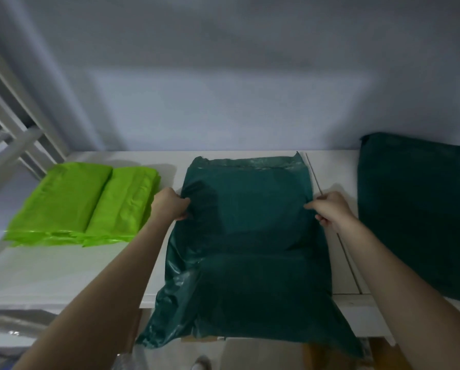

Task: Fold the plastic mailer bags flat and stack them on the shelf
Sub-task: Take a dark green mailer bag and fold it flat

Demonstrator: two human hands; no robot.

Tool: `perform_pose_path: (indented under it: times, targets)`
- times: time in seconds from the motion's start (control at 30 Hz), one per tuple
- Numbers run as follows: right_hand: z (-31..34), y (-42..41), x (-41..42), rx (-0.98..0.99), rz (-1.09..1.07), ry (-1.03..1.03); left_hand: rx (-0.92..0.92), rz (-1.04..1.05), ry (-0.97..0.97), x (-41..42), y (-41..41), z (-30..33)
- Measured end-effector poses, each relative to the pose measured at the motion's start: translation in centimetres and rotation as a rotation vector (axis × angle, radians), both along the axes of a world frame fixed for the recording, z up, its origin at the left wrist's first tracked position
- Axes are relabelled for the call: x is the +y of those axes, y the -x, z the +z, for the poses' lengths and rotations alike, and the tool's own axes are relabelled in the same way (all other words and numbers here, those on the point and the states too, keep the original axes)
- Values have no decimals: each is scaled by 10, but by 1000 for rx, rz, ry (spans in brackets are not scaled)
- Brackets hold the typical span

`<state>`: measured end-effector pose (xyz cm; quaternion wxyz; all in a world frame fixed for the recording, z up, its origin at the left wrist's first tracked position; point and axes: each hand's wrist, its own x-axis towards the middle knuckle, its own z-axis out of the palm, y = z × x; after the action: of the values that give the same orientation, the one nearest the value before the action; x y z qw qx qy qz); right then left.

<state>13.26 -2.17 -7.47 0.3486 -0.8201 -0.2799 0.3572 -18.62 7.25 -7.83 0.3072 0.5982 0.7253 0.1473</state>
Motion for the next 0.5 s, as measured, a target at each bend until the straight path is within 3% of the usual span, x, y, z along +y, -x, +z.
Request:
perform_pose_path:
  times: [0.13,0.3,0.37,0.5]
  targets:
    - [0,2,-1,-26,-53,-26,-406,242,23,-1,-1,-4]
    - [3,3,-1,163,-101,-81,-701,277,5,-1,-1,0]
    - [6,4,0,197,-90,-113,-775,284,7,-1,-4,2]
    - [18,15,8,11,-51,-177,-753,217,-27,-1,-10,13]
